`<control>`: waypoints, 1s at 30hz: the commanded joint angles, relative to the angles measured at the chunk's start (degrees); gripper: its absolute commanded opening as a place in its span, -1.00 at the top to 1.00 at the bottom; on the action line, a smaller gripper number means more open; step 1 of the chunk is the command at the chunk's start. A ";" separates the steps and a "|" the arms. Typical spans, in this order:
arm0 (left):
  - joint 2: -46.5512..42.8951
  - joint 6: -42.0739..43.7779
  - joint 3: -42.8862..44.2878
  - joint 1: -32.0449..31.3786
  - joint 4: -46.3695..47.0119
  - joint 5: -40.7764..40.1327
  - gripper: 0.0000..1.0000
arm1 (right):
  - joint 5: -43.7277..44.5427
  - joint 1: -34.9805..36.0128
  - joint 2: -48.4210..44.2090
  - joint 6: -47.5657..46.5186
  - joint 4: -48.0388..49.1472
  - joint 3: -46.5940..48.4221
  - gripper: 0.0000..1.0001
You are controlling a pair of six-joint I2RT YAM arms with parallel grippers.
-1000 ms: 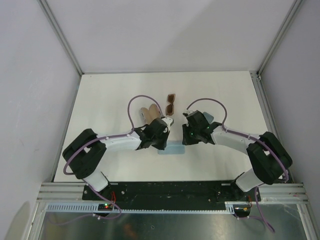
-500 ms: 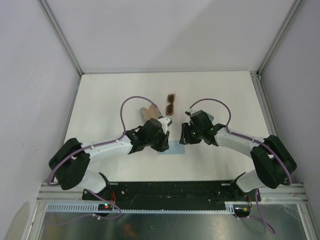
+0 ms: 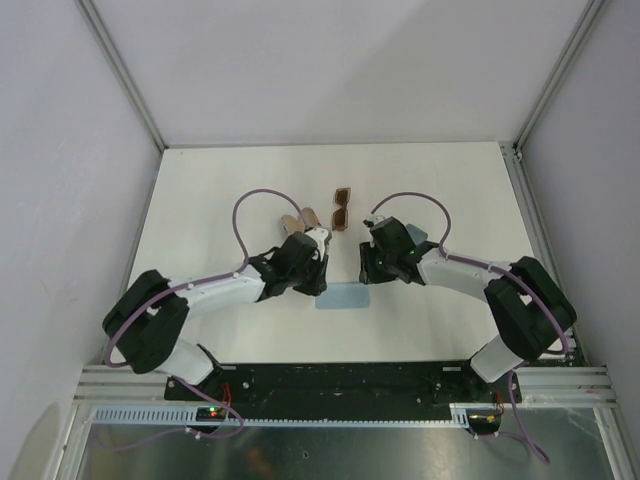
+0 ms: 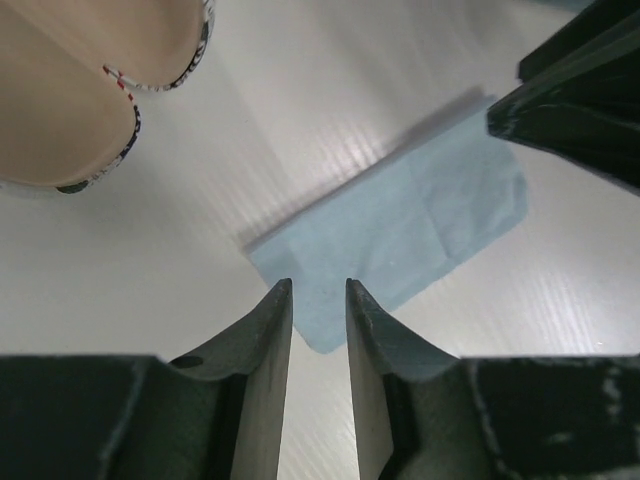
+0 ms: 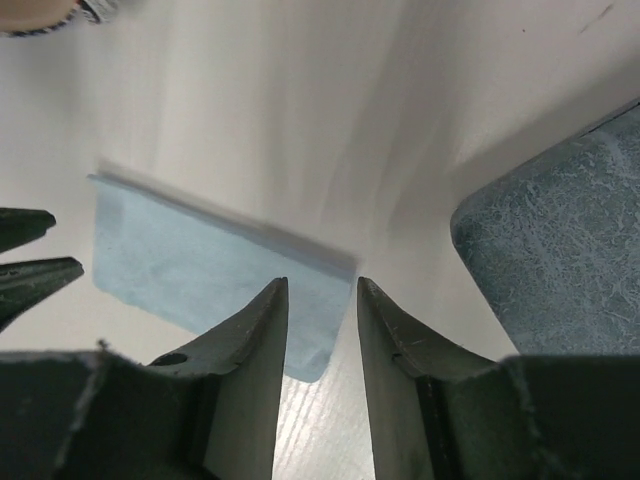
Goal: Organize the sunglasses
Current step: Pick up the folded cleaning cloth from the center of the board.
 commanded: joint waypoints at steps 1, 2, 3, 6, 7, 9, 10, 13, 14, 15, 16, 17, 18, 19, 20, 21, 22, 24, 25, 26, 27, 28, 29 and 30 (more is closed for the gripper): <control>2.98 1.30 2.44 1.00 0.21 -2.83 0.35 | 3.49 0.50 1.90 -1.90 -0.14 2.63 0.25; 3.62 1.42 2.66 1.24 0.22 -2.79 0.35 | 3.56 0.51 2.29 -2.03 -0.15 2.79 0.26; 4.11 1.57 2.86 1.41 0.27 -2.73 0.35 | 3.56 0.51 2.57 -2.18 -0.20 2.87 0.27; 5.51 2.13 3.50 1.86 0.23 -2.03 0.35 | 3.43 0.52 3.44 -2.50 -0.21 3.07 0.29; 5.94 2.27 3.63 1.98 0.27 -1.86 0.35 | 3.27 0.56 3.67 -2.54 -0.18 3.10 0.30; 6.76 2.45 3.86 2.16 0.22 -1.74 0.35 | 3.10 0.66 4.09 -2.67 -0.34 3.12 0.32; 7.09 2.48 3.94 2.26 0.27 -1.01 0.35 | 3.19 0.76 4.35 -2.76 -0.47 3.08 0.33; 8.00 2.64 4.08 2.34 0.31 0.09 0.35 | 3.36 1.06 5.00 -3.11 -0.77 3.08 0.35; 8.28 2.71 4.18 2.40 0.32 0.30 0.35 | 3.41 1.10 5.29 -3.16 -0.82 3.06 0.38; 8.55 2.69 4.23 2.43 0.32 0.44 0.35 | 3.35 1.16 5.52 -3.27 -0.80 3.05 0.41; 8.73 2.73 4.30 2.48 0.32 0.65 0.35 | 3.23 1.19 5.73 -3.28 -0.83 3.09 0.44; 8.91 2.80 4.34 2.51 0.28 0.79 0.36 | 3.12 1.29 5.83 -3.38 -0.80 3.06 0.46; 9.04 2.79 4.36 2.48 0.25 0.96 0.37 | 2.76 1.39 5.88 -3.42 -0.74 3.09 0.50; 9.06 2.82 4.36 2.56 0.29 1.17 0.39 | 2.50 1.52 5.91 -3.62 -0.72 3.11 0.52; 9.12 2.80 4.37 2.59 0.30 1.19 0.39 | 2.10 1.64 5.96 -3.77 -0.70 3.12 0.56; 9.15 2.74 4.33 2.66 0.31 1.06 0.40 | 1.90 1.78 5.95 -3.80 -0.69 3.12 0.59; 9.21 2.67 4.31 2.78 0.27 0.96 0.40 | 1.84 1.85 5.94 -3.85 -0.65 3.12 0.65; 9.03 2.40 4.18 3.06 0.31 0.75 0.41 | 1.80 1.91 6.00 -3.92 -0.61 3.10 0.79; 8.75 2.19 4.01 3.24 0.27 0.67 0.40 | 1.80 1.91 6.01 -3.96 -0.65 3.12 0.87; 8.39 2.09 3.93 3.38 0.25 0.63 0.41 | 1.84 1.92 6.10 -3.94 -0.67 3.08 0.92; 7.82 2.08 3.76 3.53 0.24 0.52 0.41 | 1.86 1.96 6.15 -3.92 -0.77 3.10 0.96; 7.22 2.07 3.62 3.70 0.24 0.38 0.41 | 1.95 1.99 6.17 -3.96 -0.77 3.11 0.98; 6.40 2.07 3.43 3.87 0.19 0.18 0.41 | 1.96 2.00 6.14 -3.98 -0.82 3.08 0.99; 5.76 2.16 3.24 4.08 0.17 0.08 0.41 | 2.05 2.01 6.17 -3.90 -0.84 3.06 1.00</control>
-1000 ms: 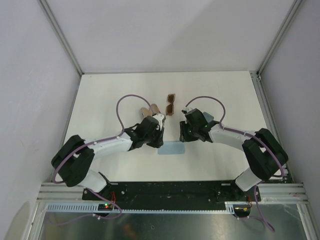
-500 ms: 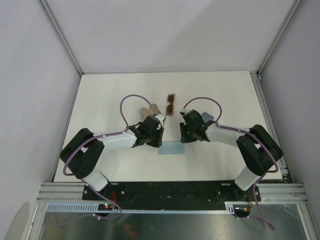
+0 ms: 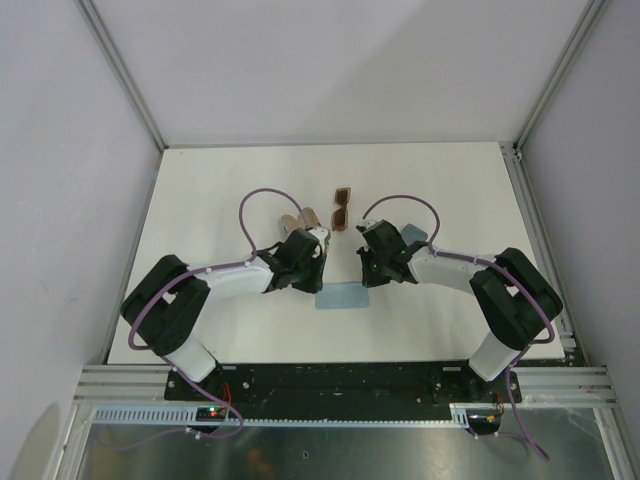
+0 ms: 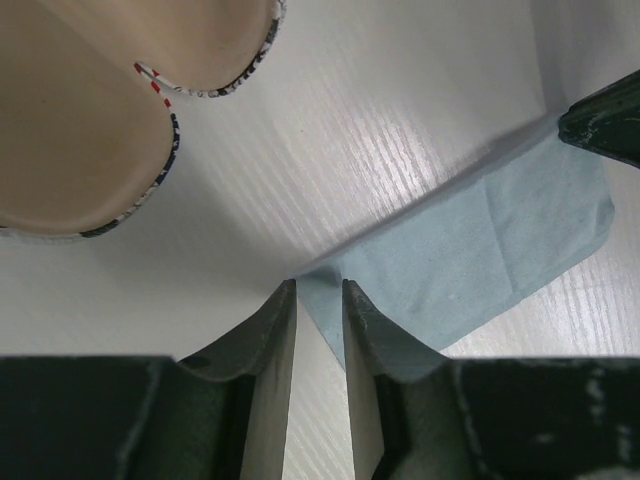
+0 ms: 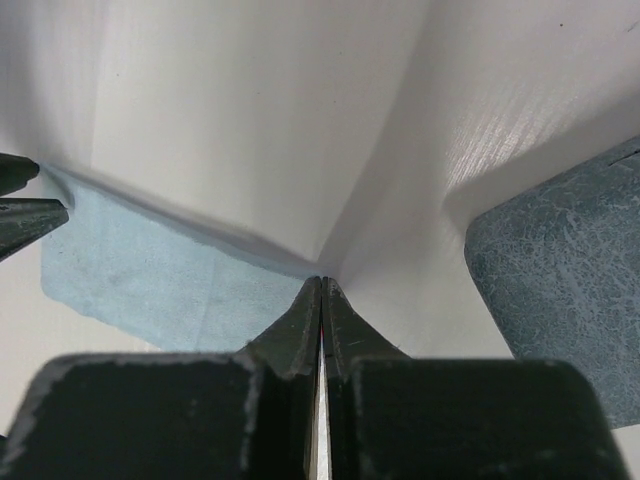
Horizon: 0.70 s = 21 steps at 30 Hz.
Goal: Organize the sunglasses
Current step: Pick up the folded cleaning cloth from the center of the board.
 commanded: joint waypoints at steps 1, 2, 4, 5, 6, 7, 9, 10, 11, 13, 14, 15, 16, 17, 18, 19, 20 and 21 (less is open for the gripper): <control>-3.58 0.72 0.70 1.26 0.51 -0.54 0.41 | 0.19 0.41 0.83 -0.47 -0.20 1.56 1.00; -4.09 0.89 0.56 1.60 0.52 -0.59 0.40 | 0.22 0.41 0.86 -0.46 -0.16 1.58 1.00; -4.19 1.22 0.55 2.21 0.53 -0.58 0.40 | 0.23 0.42 0.77 -0.44 -0.06 1.59 1.00; -4.04 1.36 0.67 2.38 0.49 -0.57 0.40 | 0.24 0.42 0.74 -0.44 -0.05 1.55 1.00; -3.62 1.57 0.81 2.47 0.56 -0.43 0.40 | 0.19 0.42 0.72 -0.44 -0.08 1.57 1.00; -3.19 1.67 0.97 2.56 0.59 -0.27 0.41 | 0.17 0.42 0.76 -0.44 -0.01 1.58 1.00; -2.20 1.88 1.38 2.60 0.57 0.20 0.41 | 0.16 0.42 0.85 -0.44 -0.03 1.57 1.00; -1.69 2.04 1.56 2.62 0.56 0.40 0.41 | 0.20 0.37 0.78 -0.44 -0.03 1.58 1.00; -1.12 2.26 1.74 2.59 0.59 0.49 0.41 | 0.22 0.35 0.75 -0.44 -0.07 1.59 1.00; -0.24 2.62 2.08 2.61 0.62 0.90 0.41 | 0.17 0.33 0.68 -0.46 -0.13 1.59 1.00; 0.17 2.72 2.26 2.59 0.62 1.14 0.41 | 0.16 0.29 0.65 -0.45 -0.12 1.55 1.00; 0.60 2.82 2.40 2.62 0.62 1.52 0.41 | 0.11 0.26 0.64 -0.44 -0.12 1.53 1.00; 0.94 2.86 2.56 2.59 0.58 1.89 0.41 | 0.00 0.25 0.59 -0.44 -0.16 1.56 1.00; 1.29 2.93 2.68 2.53 0.60 2.43 0.41 | -0.01 0.25 0.52 -0.44 -0.23 1.58 1.00; 1.55 2.97 2.79 2.50 0.62 2.87 0.42 | -0.02 0.20 0.48 -0.44 -0.22 1.59 1.00; 1.86 2.98 2.84 2.44 0.58 3.40 0.42 | -0.02 0.13 0.46 -0.44 -0.26 1.55 1.00; 2.06 3.04 2.86 2.32 0.56 3.75 0.42 | -0.02 0.14 0.50 -0.44 -0.23 1.53 1.00; 2.33 3.06 2.92 2.22 0.59 4.02 0.42 | -0.07 0.15 0.52 -0.44 -0.26 1.52 1.00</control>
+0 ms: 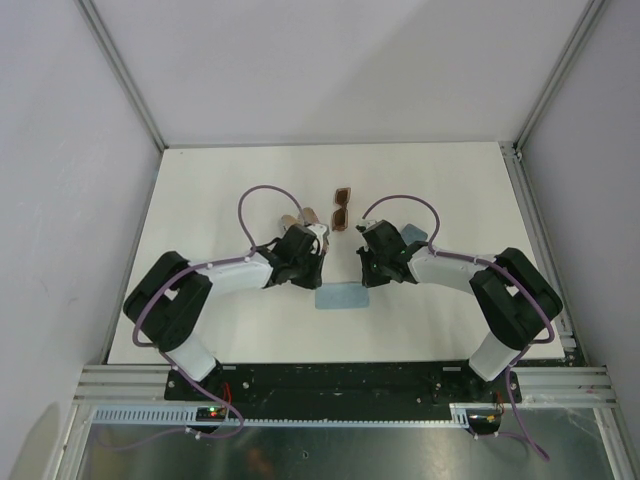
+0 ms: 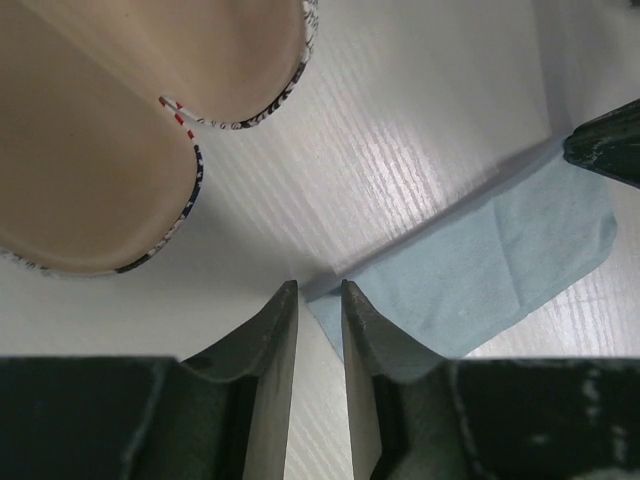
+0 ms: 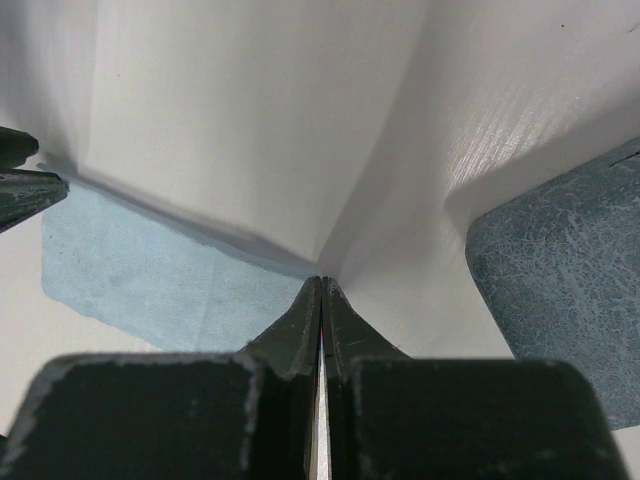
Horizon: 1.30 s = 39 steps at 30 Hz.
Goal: Organize the sunglasses
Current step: Pick up the folded cleaning cloth from the center of the board.
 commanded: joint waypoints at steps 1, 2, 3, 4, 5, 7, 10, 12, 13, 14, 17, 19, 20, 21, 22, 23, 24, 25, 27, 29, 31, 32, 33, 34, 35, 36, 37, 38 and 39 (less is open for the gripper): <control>1.47 1.61 1.97 -0.19 0.46 2.40 0.43 | -0.02 0.13 0.42 -0.48 -0.23 1.43 1.00; 1.73 1.64 1.98 -0.26 0.49 2.58 0.44 | -0.04 0.13 0.38 -0.50 -0.20 1.42 1.00; 2.04 1.65 2.08 -0.34 0.50 2.71 0.47 | -0.09 0.13 0.36 -0.42 -0.22 1.47 1.00; 2.41 1.66 2.12 -0.38 0.55 3.13 0.51 | -0.15 0.09 0.30 -0.43 -0.15 1.44 1.00; 2.73 1.66 2.24 -0.40 0.67 3.56 0.58 | -0.19 0.11 0.32 -0.48 -0.16 1.48 1.00; 3.35 1.87 2.39 -0.46 0.75 4.69 0.76 | -0.21 0.08 0.22 -0.45 -0.16 1.50 1.00; 3.30 2.02 2.32 -0.43 0.81 5.68 0.96 | -0.22 0.10 -0.15 -0.44 -0.09 1.50 1.00; 2.48 2.09 2.14 -0.44 0.83 5.57 0.99 | -0.49 0.10 -0.42 -0.48 -0.03 1.51 1.00; 1.89 2.05 2.11 -0.43 0.76 5.39 0.99 | -0.62 0.12 -0.66 -0.37 0.08 1.51 1.00; 1.41 2.04 2.05 -0.42 0.68 5.22 1.00 | -0.73 0.12 -0.82 -0.27 0.18 1.55 1.00; -0.55 1.79 2.07 -0.26 0.69 4.06 1.00 | 0.00 0.59 -1.28 -0.33 -0.75 2.34 1.00; -1.74 1.61 2.15 -0.03 0.54 3.65 1.00 | 0.67 0.95 -1.74 -0.41 -1.69 3.19 1.00; -2.33 1.51 2.16 0.17 0.44 3.47 1.00 | 0.75 1.07 -2.02 -0.42 -1.98 3.58 1.00; -3.07 1.41 2.16 0.36 0.35 3.29 1.00 | 0.79 1.17 -2.29 -0.47 -2.26 3.99 1.00; -3.74 1.36 2.17 0.46 0.17 3.11 1.00 | 0.81 1.26 -2.60 -0.45 -2.53 4.33 1.00; -4.61 1.34 2.21 0.55 -0.14 2.76 1.00 | 0.82 1.36 -2.93 -0.49 -2.75 4.68 1.00; -5.22 1.37 2.37 0.64 -0.51 2.36 1.00 | 0.78 1.45 -3.14 -0.42 -2.91 4.98 1.00; -6.00 1.43 2.45 0.68 -0.83 1.81 1.00 | 0.76 1.58 -3.34 -0.38 -3.12 5.31 1.00; -7.25 1.70 2.92 0.91 -1.78 0.41 1.00 | 0.49 1.85 -3.50 -0.07 -3.45 6.11 1.00; -8.27 1.81 3.66 1.26 -2.96 -1.70 1.00 | 0.17 2.23 -3.41 0.25 -3.86 7.25 1.00; -8.81 1.86 4.37 1.85 -4.26 -2.51 1.00 | 0.34 2.65 -3.37 0.37 -4.27 8.44 1.00; -8.77 1.89 4.76 2.12 -4.86 -1.77 1.00 | 0.54 2.75 -3.32 0.36 -4.46 8.97 1.00; -8.44 2.00 5.05 2.26 -5.29 -0.96 1.00 | 0.64 2.80 -3.20 0.36 -4.82 9.50 1.00; -7.88 1.88 5.19 2.33 -5.64 0.20 0.94 | 0.74 2.87 -2.97 0.27 -5.13 9.81 1.00; -7.29 1.69 5.18 2.32 -5.77 1.04 0.84 | 0.78 2.91 -2.72 0.14 -5.46 9.97 1.00; -6.65 1.46 4.95 2.31 -5.83 1.98 0.68 | 0.98 2.93 -2.42 0.03 -5.67 10.04 1.00; -6.06 1.30 4.66 2.27 -5.82 2.63 0.57 | 1.22 2.89 -2.14 -0.03 -5.95 10.13 1.00; -5.37 1.22 4.34 2.20 -5.90 2.83 0.46 | 1.38 2.92 -1.74 -0.10 -6.13 10.12 1.00; -4.85 1.18 3.87 2.12 -5.94 2.88 0.39 | 1.50 2.93 -1.49 -0.14 -6.31 10.17 1.00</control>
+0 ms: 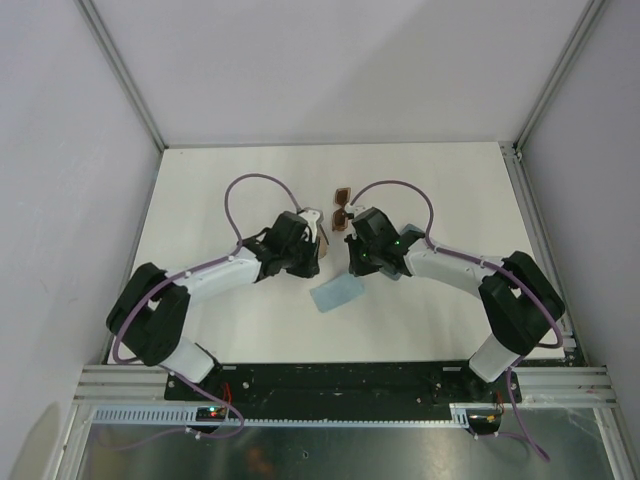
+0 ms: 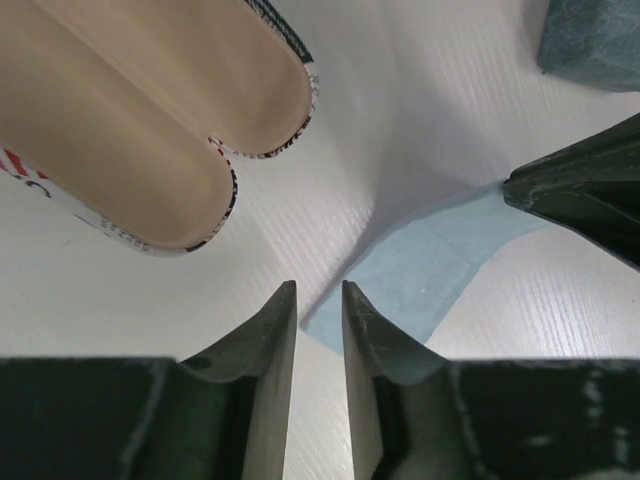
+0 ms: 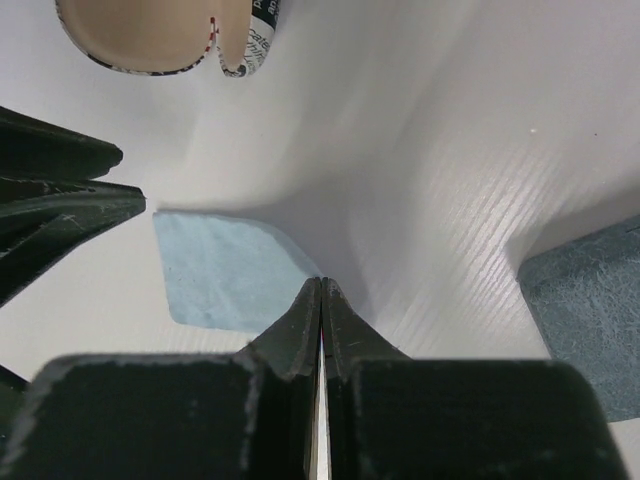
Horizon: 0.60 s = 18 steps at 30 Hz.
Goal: Organize the sunglasses
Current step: Pick up the folded cleaning cloth from the center of the board.
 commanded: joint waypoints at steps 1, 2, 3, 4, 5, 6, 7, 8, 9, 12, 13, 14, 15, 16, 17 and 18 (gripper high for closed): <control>2.32 0.16 0.38 -0.02 -1.24 1.92 0.32 | 1.45 0.29 0.49 -0.18 -1.99 1.95 1.00; 2.73 0.21 0.09 -0.12 -1.23 1.82 0.26 | 1.42 0.32 0.79 -0.18 -2.03 1.94 1.00; 3.12 0.24 -0.19 -0.26 -1.27 1.56 0.21 | 1.31 0.33 1.08 -0.19 -2.01 1.89 1.00; 3.40 0.21 -0.46 -0.38 -1.25 1.38 0.17 | 1.21 0.34 1.31 -0.24 -1.95 1.91 1.00; 3.62 0.11 -0.69 -0.52 -1.28 1.24 0.15 | 1.08 0.29 1.55 -0.30 -1.93 1.92 1.00; 3.87 0.06 -0.84 -0.60 -1.25 1.09 0.14 | 0.97 0.32 1.68 -0.29 -1.74 1.92 1.00; 4.30 -0.01 -0.96 -0.68 -1.23 0.93 0.13 | 0.91 0.29 1.83 -0.33 -1.60 1.92 1.00; 4.65 -0.05 -0.98 -0.85 -1.18 0.71 0.13 | 0.84 0.31 1.95 -0.35 -1.49 1.97 1.00; 5.17 -0.02 -0.99 -0.94 -1.20 0.56 0.14 | 0.80 0.28 2.14 -0.36 -1.39 1.95 1.00; 7.07 0.04 -0.81 -1.01 -1.26 1.26 0.21 | 0.73 0.26 2.49 -0.45 -1.30 1.88 1.00; 7.44 0.07 -0.77 -1.06 -1.24 1.71 0.23 | 0.75 0.30 2.59 -0.45 -1.29 1.91 1.00; 7.84 0.04 -0.75 -1.26 -1.27 2.16 0.25 | 0.76 0.23 2.68 -0.45 -1.33 1.87 1.00; 8.05 0.02 -0.79 -1.36 -1.29 2.47 0.26 | 0.81 0.24 2.72 -0.46 -1.40 1.90 1.00; 8.19 -0.08 -0.85 -1.45 -1.26 2.80 0.27 | 0.83 0.25 2.79 -0.46 -1.43 1.91 1.00; 8.35 -0.21 -0.88 -1.55 -1.24 3.01 0.27 | 0.84 0.25 2.87 -0.46 -1.44 1.88 1.00; 8.52 -0.50 -0.89 -1.68 -1.27 3.29 0.27 | 0.85 0.21 2.95 -0.46 -1.41 1.90 1.00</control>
